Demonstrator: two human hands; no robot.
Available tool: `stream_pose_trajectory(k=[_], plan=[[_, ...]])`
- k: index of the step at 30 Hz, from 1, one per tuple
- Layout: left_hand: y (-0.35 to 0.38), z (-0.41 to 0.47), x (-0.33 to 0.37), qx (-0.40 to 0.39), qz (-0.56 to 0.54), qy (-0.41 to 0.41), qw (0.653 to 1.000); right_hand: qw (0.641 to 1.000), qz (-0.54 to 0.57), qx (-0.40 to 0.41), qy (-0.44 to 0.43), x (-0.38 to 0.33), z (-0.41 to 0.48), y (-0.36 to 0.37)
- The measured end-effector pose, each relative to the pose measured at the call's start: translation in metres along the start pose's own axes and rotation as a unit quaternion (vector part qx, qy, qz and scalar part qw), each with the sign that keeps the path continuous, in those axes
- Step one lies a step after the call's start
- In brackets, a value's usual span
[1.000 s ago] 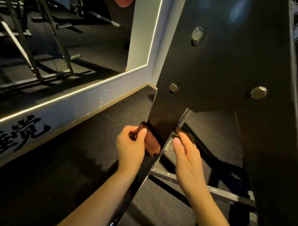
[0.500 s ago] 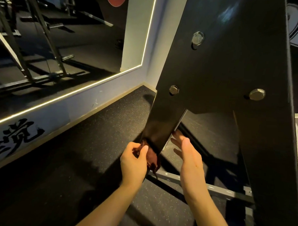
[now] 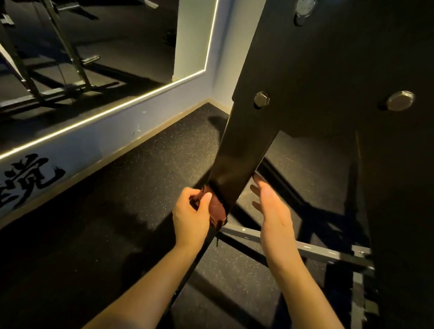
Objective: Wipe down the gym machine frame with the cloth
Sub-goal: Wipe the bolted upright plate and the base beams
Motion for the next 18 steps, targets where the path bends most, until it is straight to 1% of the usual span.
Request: stream_pose_trajectory(k=[3,4,5,6,9,11,12,13,15,16,17,18], plan=[[0.008,-0.001,0.054,-0.015,-0.032,0.113,0.993,1.0,-0.01,-0.006,0.01,0.011,-0.002,0.008],[0.011,-0.001,0.058,-0.017,-0.023,0.142,0.989,1.0,-0.012,-0.003,0.019,0.014,-0.003,0.009],[0.013,-0.003,0.054,-0.018,-0.009,0.153,0.988,1.0,-0.013,-0.003,0.028,0.017,-0.005,0.009],[0.013,-0.005,0.04,-0.018,0.008,0.139,0.99,0.999,-0.017,-0.003,0.031,0.017,-0.005,0.007],[0.001,-0.01,-0.024,-0.004,0.046,-0.006,0.999,0.998,-0.021,0.001,0.054,0.027,-0.004,0.002],[-0.005,-0.011,-0.042,0.011,0.059,-0.06,0.996,0.997,-0.026,-0.002,0.068,0.034,-0.003,0.004],[-0.004,-0.01,-0.04,0.014,0.051,-0.065,0.996,0.997,-0.025,-0.003,0.073,0.037,-0.003,0.005],[0.0,-0.009,-0.031,0.009,0.036,-0.051,0.998,0.997,-0.025,-0.002,0.072,0.039,-0.002,0.007],[0.013,-0.01,-0.003,-0.028,0.007,0.018,0.999,0.998,-0.02,-0.007,0.05,0.042,-0.001,0.011],[0.019,-0.011,0.006,-0.042,0.004,0.048,0.998,0.999,-0.012,-0.007,0.053,0.044,-0.003,0.012],[0.023,-0.013,0.008,-0.044,0.009,0.061,0.997,0.998,-0.006,-0.007,0.057,0.047,-0.004,0.012],[0.024,-0.014,0.002,-0.035,0.022,0.055,0.998,0.998,-0.008,-0.009,0.062,0.048,-0.006,0.012]])
Point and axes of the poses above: each hand's wrist, its own z-axis towards the middle knuckle, its own y-axis out of the palm, x = y × z, the point moved 4 cm from there along z, towards the middle knuckle, and after that the axes turned 2 degrees about -z, right-handed, at the moved point
